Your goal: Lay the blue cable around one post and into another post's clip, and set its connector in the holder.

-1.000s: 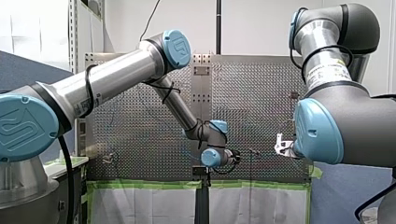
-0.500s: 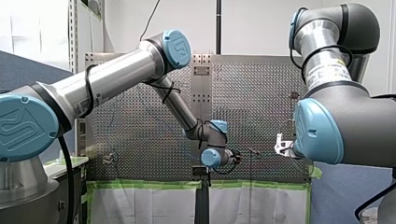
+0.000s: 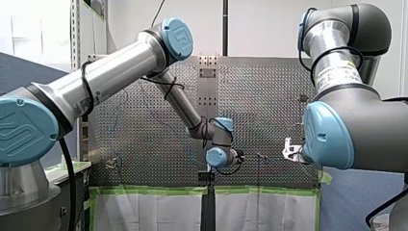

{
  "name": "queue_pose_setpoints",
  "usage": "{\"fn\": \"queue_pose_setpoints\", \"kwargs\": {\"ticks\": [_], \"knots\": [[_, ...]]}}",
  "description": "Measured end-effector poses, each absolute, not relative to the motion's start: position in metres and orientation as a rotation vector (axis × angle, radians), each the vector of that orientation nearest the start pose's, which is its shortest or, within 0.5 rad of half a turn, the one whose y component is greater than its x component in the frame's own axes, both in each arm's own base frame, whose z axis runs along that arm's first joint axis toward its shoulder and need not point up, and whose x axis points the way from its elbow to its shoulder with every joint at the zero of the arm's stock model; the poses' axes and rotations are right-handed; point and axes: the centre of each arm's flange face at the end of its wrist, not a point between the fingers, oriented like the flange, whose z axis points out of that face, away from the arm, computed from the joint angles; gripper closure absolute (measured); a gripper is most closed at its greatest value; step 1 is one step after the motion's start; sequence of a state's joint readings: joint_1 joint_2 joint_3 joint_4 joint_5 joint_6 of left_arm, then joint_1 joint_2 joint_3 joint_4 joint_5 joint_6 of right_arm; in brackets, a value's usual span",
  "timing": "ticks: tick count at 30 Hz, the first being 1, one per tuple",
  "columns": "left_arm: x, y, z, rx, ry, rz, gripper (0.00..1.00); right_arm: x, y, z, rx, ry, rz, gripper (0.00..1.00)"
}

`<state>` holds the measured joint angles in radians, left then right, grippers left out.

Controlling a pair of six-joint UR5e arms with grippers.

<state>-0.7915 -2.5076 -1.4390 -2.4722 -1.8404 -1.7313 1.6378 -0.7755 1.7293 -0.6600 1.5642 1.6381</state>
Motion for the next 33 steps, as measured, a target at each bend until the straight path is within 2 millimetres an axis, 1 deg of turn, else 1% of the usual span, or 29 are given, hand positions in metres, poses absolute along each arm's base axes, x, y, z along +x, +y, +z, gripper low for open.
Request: {"fn": "queue_pose_setpoints", "kwargs": {"ticks": [10, 14, 19, 25, 33], "knots": [[0.397, -0.561, 0.058, 0.252, 1.617, -0.496, 0.0, 0.177, -0.585, 0.015, 1.461, -1.446, 1.166, 1.0], [0.398, -0.548, 0.074, 0.173, 1.588, -0.504, 0.0, 0.178, -0.585, 0.015, 1.466, -1.447, 1.176, 1.0], [0.399, -0.535, 0.09, 0.09, 1.559, -0.516, 0.0, 0.181, -0.584, 0.015, 1.475, -1.445, 1.188, 1.0], [0.397, -0.524, 0.109, 0.031, 1.52, -0.572, 0.0, 0.182, -0.584, 0.015, 1.478, -1.444, 1.193, 1.0], [0.389, -0.509, 0.134, -0.049, 1.461, -0.635, 0.0, 0.182, -0.584, 0.015, 1.477, -1.442, 1.195, 1.0]]}}
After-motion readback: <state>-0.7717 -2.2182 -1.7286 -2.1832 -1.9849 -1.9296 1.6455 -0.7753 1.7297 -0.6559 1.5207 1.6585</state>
